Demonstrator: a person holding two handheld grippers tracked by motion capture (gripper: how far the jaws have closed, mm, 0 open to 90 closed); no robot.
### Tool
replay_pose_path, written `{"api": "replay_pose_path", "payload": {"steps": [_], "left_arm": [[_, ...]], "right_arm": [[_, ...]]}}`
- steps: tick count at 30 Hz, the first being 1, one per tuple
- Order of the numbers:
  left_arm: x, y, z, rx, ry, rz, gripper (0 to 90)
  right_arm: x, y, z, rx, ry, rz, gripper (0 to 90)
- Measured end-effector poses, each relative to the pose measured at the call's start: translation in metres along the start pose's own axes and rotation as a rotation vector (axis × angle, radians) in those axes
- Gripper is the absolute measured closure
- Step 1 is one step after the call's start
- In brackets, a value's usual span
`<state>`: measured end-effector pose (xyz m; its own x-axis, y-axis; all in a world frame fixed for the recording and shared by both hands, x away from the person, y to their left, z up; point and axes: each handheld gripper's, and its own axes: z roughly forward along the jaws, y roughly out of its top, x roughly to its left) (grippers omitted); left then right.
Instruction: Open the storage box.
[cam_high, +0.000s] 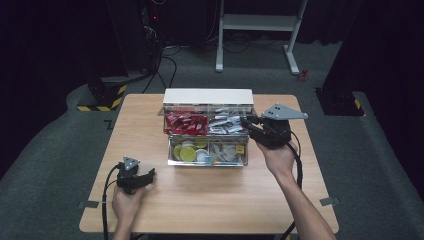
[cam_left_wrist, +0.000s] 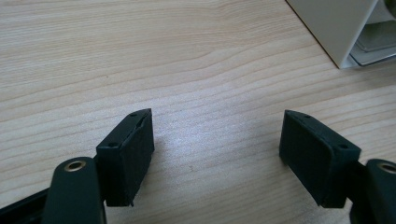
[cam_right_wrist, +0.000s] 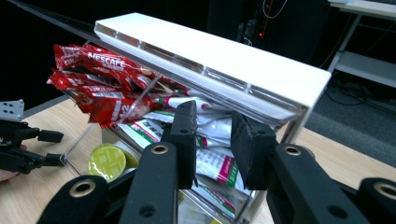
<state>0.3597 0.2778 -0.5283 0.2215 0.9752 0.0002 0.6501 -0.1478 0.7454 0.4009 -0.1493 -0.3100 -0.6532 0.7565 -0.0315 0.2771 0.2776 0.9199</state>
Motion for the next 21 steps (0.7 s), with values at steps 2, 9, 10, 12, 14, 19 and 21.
{"api": "replay_pose_path", "payload": {"steps": [2,9,10,12,14,19,21], "left_arm": [[0.000,0.000,0.000,0.000,0.000,0.000,27.3],[0.000,0.000,0.000,-0.001,0.000,0.001,27.4],[0.000,0.000,0.000,-0.001,0.000,0.001,27.4],[0.000,0.000,0.000,-0.002,0.001,-0.001,27.4],[-0.001,0.000,0.000,-0.002,-0.001,-0.003,27.2],[-0.001,0.000,0.000,-0.002,-0.003,-0.003,26.5],[-0.002,-0.001,0.000,0.001,-0.006,0.001,25.3]], "right_arm": [[0.002,0.002,0.001,-0.002,0.001,-0.003,70.8],[0.001,0.006,0.004,-0.009,-0.002,0.003,70.8],[0.001,0.007,0.004,-0.010,-0.002,0.002,70.8],[0.000,0.008,0.004,-0.013,0.000,0.007,70.6],[-0.001,0.009,0.005,-0.018,0.000,0.012,70.3],[-0.002,0.013,0.006,-0.022,-0.002,0.015,69.0],[-0.004,0.015,0.006,-0.025,0.001,0.023,68.3]]}}
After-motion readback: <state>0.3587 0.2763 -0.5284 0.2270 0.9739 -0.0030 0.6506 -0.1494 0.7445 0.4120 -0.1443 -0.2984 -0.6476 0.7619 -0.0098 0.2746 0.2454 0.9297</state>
